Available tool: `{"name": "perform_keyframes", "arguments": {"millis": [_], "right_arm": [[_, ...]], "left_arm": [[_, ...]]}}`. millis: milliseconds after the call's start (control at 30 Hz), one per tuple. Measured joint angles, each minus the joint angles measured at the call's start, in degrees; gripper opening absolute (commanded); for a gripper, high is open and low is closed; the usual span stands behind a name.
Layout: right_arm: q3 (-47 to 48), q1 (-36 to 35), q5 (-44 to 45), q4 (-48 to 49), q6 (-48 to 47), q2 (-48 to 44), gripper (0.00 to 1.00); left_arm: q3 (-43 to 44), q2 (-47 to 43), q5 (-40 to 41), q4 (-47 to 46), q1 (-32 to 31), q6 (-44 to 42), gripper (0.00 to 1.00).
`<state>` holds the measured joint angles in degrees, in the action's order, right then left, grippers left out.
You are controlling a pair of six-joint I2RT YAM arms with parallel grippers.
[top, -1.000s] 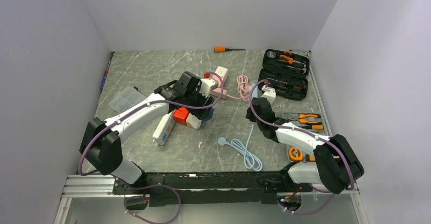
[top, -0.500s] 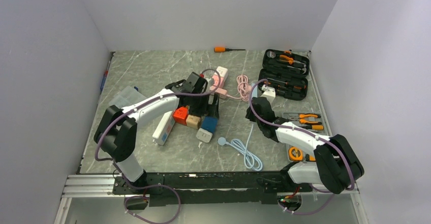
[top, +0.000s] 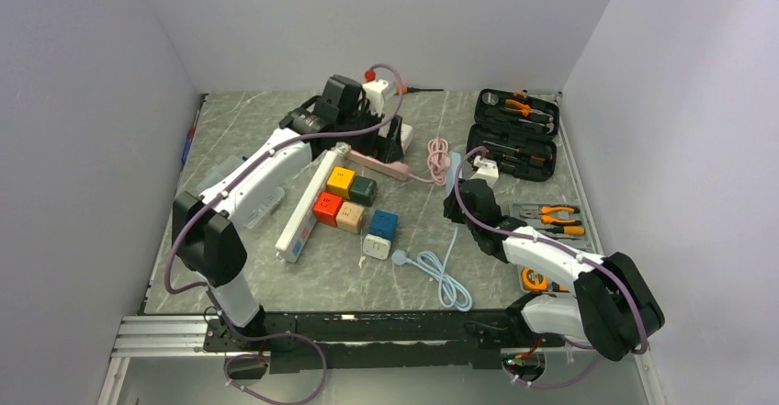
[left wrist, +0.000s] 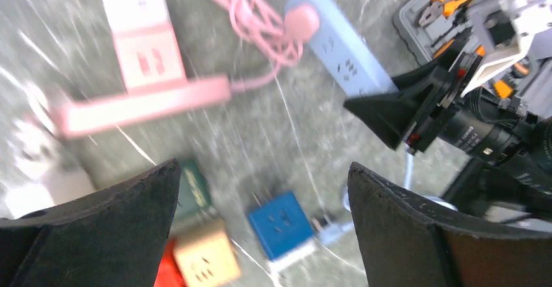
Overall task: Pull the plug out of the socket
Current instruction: Place the plug at the center of the board, then remove the plug from the socket.
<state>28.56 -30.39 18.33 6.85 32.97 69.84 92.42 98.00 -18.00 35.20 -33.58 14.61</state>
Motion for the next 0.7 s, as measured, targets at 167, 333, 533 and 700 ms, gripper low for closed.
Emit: {"name": "perform_keyframes", "arguments": {"millis": [167,333,533,700], "right_arm": [[-0.57,-0.59,-2.08,0.35,-1.70,-1.70,0.00],[-0.31,-0.83,-3.87,-0.07,-3.82,-2.69,0.00],[1.51,-0.85,-5.70,-1.01,-5.88,-2.73,0.00],[2.95,-0.96,-7.45,-1.33,-6.97,-2.64,0.00]], "left_arm": [[2.49,-0.11,-0.74,-5.95,-0.37,-18.97,0.99],[3.39,3.67,-4.92,-6.27,-0.42,-32.87,1.00],[1.70,7.26,-10.45,-6.78,-0.42,-41.86,0.99],[2.29,9.55,-17.84,-7.08,-0.42,-47.04,0.99]]}}
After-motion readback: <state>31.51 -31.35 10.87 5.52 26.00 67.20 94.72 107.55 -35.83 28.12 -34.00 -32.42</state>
